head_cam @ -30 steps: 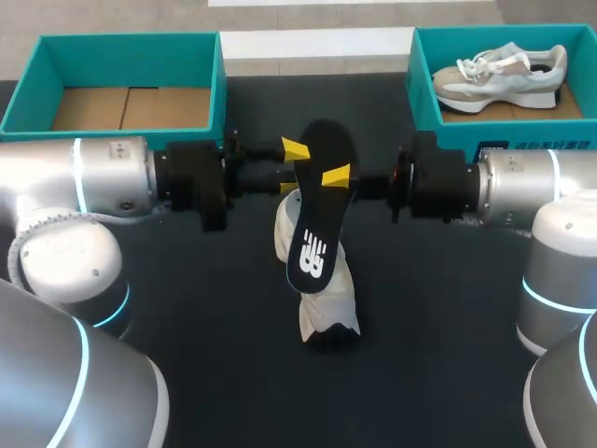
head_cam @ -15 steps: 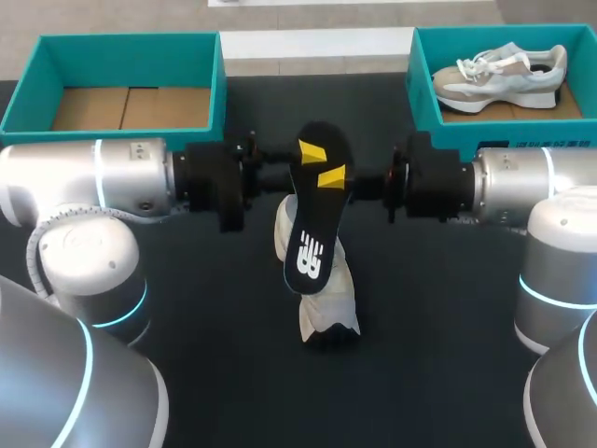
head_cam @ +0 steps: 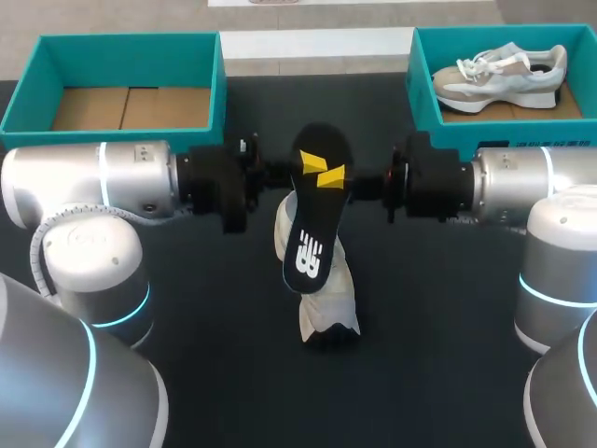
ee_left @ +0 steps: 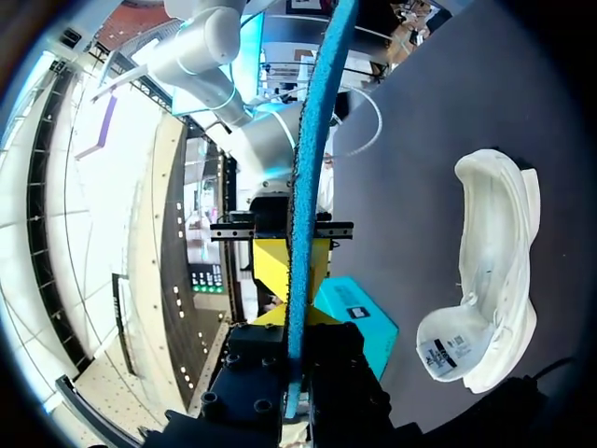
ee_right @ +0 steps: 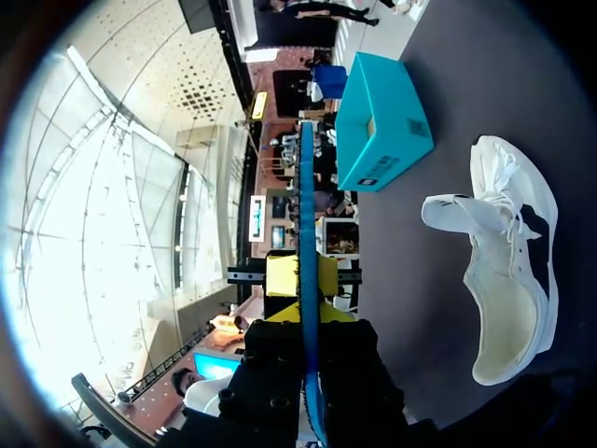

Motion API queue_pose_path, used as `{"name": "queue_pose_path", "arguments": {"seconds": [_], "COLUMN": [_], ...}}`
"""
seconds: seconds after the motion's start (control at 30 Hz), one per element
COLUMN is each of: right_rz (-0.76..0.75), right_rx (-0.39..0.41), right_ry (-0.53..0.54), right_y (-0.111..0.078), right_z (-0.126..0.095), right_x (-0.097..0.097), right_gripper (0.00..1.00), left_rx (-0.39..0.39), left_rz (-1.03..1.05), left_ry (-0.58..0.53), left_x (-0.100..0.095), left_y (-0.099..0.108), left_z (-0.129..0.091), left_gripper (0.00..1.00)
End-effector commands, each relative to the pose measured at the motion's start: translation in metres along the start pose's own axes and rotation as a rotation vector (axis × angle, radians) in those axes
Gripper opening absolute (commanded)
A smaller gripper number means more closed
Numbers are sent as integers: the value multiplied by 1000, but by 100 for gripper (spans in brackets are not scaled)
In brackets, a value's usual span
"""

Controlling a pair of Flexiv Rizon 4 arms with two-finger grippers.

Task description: Take the shoe out of the shoebox, open the shoe tongue, remove and reinsert the insole, then place the shoe into the shoebox

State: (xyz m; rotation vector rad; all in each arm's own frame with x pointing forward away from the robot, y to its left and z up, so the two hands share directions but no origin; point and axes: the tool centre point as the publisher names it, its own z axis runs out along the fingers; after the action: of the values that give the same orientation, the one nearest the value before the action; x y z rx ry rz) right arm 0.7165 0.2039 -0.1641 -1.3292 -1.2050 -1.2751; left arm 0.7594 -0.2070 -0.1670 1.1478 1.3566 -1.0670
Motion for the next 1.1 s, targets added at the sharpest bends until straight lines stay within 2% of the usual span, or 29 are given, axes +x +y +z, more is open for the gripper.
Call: {"name": "queue_pose_path", "arguments": {"seconds": [0.03,0.1,0.13,0.17,0.2,0.37,0.5,0.57,0.8,0.93,1.03,1.1], "right_rz": [0,-1,-1,5,4,-3,-96,-181,-494,-634,-760,-827], "right_rx": [-3,1,4,-4,-4,-17,-54,-61,-123,-110,-97,-57], "right_ry": [0,-16,-26,-38,-48,-94,-133,-166,-157,-242,-249,-256], "right_y": [-2,-2,-2,-3,-3,-5,-1,2,6,6,5,5], "right_z": [3,2,2,2,0,-13,-28,-34,-48,-49,-49,-49], "right_x": [-2,-2,-1,-1,-2,-5,-2,-1,4,11,19,23], "right_gripper": [0,0,12,65,100,100,100,100,100,100,100,100], "left_rx": [-3,-4,-8,-10,-10,-14,6,32,126,147,159,163], "left_rz": [-13,-26,-32,-48,-51,-86,-178,-244,-458,-545,-579,-616], "left_ry": [1,5,7,7,9,21,20,28,73,62,71,65], "left_x": [2,4,5,6,7,11,10,10,10,7,8,9], "left_y": [1,2,3,4,5,8,5,2,-12,-19,-24,-26], "left_z": [5,5,4,4,3,-6,-17,-22,-38,-43,-45,-46], "left_gripper": [0,0,0,0,0,0,0,0,0,0,0,0]}}
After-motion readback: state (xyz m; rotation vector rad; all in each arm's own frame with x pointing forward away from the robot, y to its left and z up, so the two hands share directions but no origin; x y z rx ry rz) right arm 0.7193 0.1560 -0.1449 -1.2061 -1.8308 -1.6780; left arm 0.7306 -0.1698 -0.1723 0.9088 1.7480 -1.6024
